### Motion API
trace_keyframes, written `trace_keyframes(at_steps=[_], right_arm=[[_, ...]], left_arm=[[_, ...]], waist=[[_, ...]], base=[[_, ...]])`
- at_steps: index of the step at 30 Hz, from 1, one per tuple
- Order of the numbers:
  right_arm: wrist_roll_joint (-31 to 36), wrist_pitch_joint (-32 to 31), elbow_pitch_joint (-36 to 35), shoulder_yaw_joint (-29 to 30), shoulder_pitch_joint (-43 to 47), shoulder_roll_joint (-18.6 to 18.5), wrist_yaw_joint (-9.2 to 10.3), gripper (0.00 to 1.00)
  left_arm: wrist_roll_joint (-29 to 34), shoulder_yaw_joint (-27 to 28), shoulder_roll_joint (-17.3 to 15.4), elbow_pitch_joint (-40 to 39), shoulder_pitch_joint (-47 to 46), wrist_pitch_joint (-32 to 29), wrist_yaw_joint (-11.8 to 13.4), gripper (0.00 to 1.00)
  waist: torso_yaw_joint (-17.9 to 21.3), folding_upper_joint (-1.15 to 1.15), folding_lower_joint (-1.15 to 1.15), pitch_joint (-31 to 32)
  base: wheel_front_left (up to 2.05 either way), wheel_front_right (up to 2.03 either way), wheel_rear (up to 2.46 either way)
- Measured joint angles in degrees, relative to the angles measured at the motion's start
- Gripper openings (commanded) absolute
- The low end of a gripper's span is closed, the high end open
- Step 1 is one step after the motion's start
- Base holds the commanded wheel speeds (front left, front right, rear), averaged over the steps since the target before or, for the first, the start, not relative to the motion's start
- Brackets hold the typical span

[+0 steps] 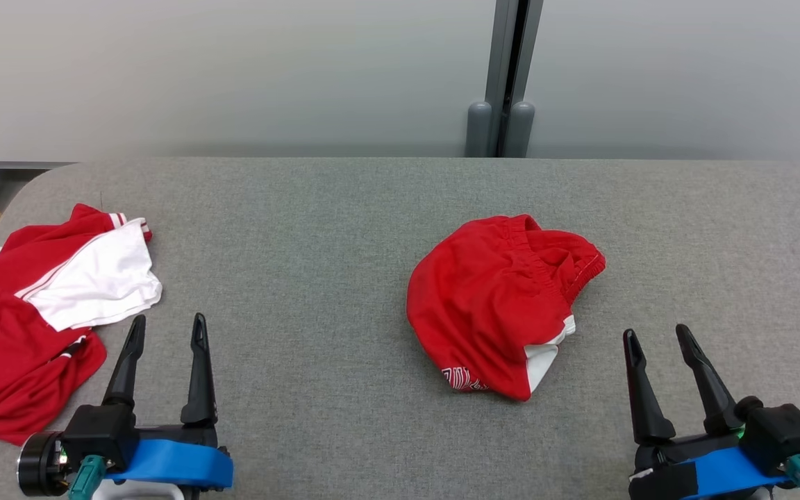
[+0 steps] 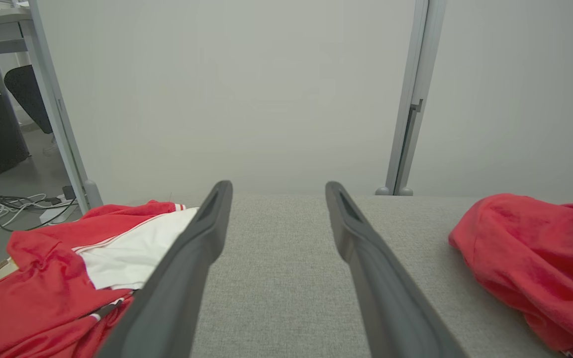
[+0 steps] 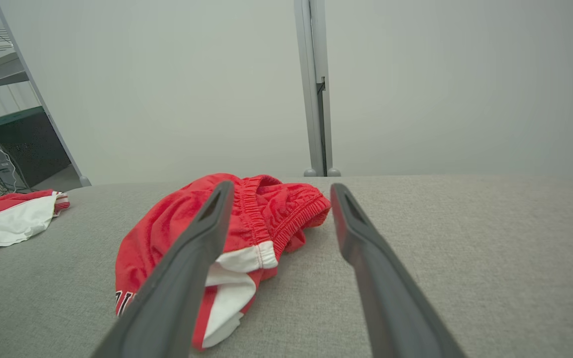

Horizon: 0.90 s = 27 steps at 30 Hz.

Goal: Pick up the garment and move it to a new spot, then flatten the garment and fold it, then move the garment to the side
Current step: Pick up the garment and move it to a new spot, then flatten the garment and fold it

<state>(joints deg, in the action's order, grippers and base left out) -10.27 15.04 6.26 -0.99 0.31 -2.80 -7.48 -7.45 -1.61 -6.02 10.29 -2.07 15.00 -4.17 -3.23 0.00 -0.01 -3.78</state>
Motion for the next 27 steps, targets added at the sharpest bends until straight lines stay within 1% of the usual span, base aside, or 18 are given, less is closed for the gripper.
trace_keyframes(at_steps=[11,22,27], right_arm=[[0.0,0.0,1.0,-0.2,0.0,0.0,0.00,1.00],[-0.1,0.0,1.2,0.1,0.0,0.0,0.00,1.00],[-0.3,0.0,1.9,0.5,-0.2,0.0,0.00,1.00]], left_arm=[[1.2,1.4,0.8,0.4,0.0,0.0,-1.2,1.00],[2.2,2.0,1.4,0.5,-0.2,0.0,-1.7,1.00],[2.5,2.0,1.7,0.7,-0.5,0.0,-1.9,1.00]], waist=[[0.5,0.00,0.01,-0.1],[0.7,0.00,0.01,-0.4],[0.2,0.00,0.01,-0.6]], base=[[0.00,0.00,0.00],[0.00,0.00,0.00],[0.00,0.00,0.00]])
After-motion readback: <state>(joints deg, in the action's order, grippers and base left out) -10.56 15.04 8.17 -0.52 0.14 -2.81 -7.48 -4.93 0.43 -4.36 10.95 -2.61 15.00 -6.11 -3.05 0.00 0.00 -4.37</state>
